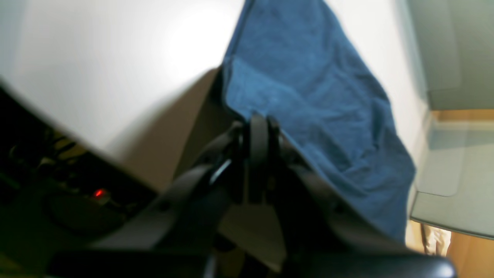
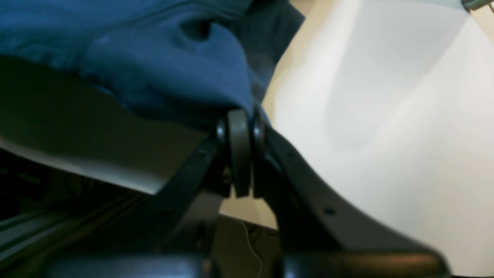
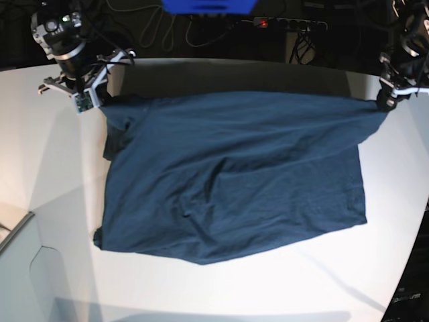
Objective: Layout the t-shirt on the table in an organized manner, then fold the t-shirt properly
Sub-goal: 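Lift the shirt edge with both grippers and swing it up high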
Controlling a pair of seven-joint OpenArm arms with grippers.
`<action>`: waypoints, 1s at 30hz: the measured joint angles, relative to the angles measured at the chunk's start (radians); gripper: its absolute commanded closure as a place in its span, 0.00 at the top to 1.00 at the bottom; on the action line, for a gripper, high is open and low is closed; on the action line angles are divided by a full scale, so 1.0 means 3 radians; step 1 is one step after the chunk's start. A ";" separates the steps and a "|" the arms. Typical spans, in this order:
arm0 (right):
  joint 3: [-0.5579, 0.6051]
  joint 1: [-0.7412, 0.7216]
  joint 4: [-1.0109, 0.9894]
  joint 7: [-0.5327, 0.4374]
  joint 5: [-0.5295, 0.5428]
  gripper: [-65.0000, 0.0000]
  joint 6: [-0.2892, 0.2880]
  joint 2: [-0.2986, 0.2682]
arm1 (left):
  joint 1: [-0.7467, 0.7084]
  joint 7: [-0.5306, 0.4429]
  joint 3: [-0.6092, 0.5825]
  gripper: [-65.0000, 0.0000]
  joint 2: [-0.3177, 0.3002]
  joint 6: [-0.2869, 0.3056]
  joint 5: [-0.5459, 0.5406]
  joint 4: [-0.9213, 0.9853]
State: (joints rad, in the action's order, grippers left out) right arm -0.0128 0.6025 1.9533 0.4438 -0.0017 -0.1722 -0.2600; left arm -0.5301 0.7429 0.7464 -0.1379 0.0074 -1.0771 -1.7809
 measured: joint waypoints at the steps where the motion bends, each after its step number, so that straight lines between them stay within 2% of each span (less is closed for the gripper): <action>1: -0.0034 0.0000 -0.0008 0.0003 -0.0004 0.00 0.0000 0.0001 | -0.0024 0.0004 0.0000 0.00 -0.0001 0.0000 -0.0001 0.0009; 4: -0.0120 0.0003 -0.0036 0.0011 -0.0005 0.00 0.0000 -0.0001 | -0.0046 -0.0014 0.0001 0.00 0.0045 -0.0001 -0.0005 0.0025; 9: -0.0229 0.0008 -0.0039 0.0011 -0.0005 0.00 0.0000 0.0000 | -0.0094 0.0027 0.0000 0.00 0.0355 -0.0003 0.0006 0.0155; 12: -0.0235 0.0031 -0.0039 0.0003 -0.0005 0.00 0.0000 -0.0001 | -0.0102 -0.0009 0.0000 0.00 0.0381 -0.0003 0.0006 0.0161; 14: -0.0234 0.0107 -0.0037 -0.0113 -0.0004 0.00 0.0001 -0.0001 | -0.0130 -0.0010 0.0000 0.00 0.0397 -0.0001 0.0005 0.0150; 17: -0.0235 0.0253 -0.0037 -0.0343 -0.0006 0.00 -0.0001 0.0000 | -0.0181 0.0005 0.0014 0.00 0.0395 -0.0003 0.0006 0.0150; 21: -0.0235 0.0268 -0.0037 -0.0446 -0.0006 0.00 0.0001 -0.0001 | -0.0099 -0.0003 0.0019 0.00 0.0355 -0.0003 0.0008 0.0153; 23: -0.0235 0.0237 -0.0037 -0.0446 -0.0005 0.00 0.0000 0.0000 | -0.0019 0.0039 0.0015 0.00 0.0271 -0.0003 0.0003 0.0148; 30: -0.0231 -0.0264 -0.0164 -0.0423 -0.0014 0.00 -0.0011 0.0000 | 0.0610 0.0025 0.0008 0.00 0.0013 -0.0006 0.0003 0.0207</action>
State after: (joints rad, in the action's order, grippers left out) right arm -0.0822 0.5232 1.9041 0.3168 -0.0059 -0.1757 -0.2600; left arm -0.3470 0.7506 0.7486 -0.1341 0.0055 -1.0763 -1.7187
